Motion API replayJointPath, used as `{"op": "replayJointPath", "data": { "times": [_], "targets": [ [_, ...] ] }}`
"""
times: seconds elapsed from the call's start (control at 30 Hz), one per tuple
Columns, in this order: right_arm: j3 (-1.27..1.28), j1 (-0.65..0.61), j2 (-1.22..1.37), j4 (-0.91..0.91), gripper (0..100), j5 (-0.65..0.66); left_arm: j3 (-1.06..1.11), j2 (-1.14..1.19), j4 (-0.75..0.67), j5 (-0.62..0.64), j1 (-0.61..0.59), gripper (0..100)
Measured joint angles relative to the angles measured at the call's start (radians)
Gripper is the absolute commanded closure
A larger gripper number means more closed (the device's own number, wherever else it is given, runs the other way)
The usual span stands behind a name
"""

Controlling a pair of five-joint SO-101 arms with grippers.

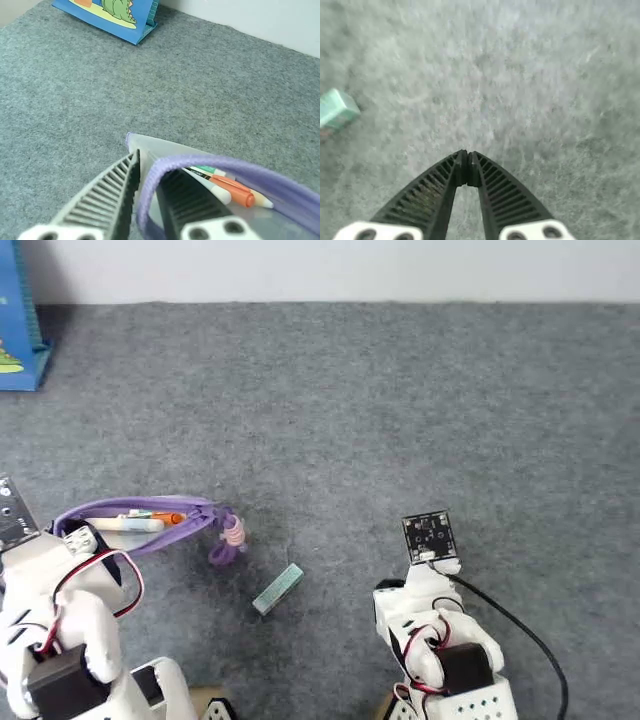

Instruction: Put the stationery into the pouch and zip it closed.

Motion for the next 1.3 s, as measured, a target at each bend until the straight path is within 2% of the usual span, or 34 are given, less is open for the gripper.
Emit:
{"op": "replayJointPath", "data": {
  "times": [0.17,0.4,0.57,0.87,0.97,1.03,1.2,1.3],
  "targets": [
    [-0.160,-0.009,-0.006,0.051,98.7,0.000,0.005,0.000,0.000,0.000,0.000,99],
    [-0.212,-0.198,-0.012,0.077,98.6,-0.044,0.043,-0.009,-0.028,-0.002,-0.005,99],
    [-0.212,-0.272,0.012,0.032,98.6,-0.092,0.043,-0.009,-0.031,-0.002,-0.005,99],
    [-0.318,-0.290,0.387,-0.046,98.6,-0.190,0.043,-0.009,-0.031,-0.002,-0.005,99],
    [-0.396,-0.342,0.560,-0.081,98.5,-0.222,0.043,-0.009,-0.031,-0.002,-0.005,99],
    [-0.425,-0.391,0.654,-0.127,95.7,-0.255,0.043,-0.009,-0.031,-0.002,-0.005,99],
    [-0.508,-0.486,0.898,-0.232,74.5,-0.358,0.043,-0.009,-0.031,-0.002,-0.005,99],
    [-0.572,-0.517,1.056,-0.253,67.1,-0.408,0.043,-0.009,-0.031,-0.002,-0.005,99]
  ]
}}
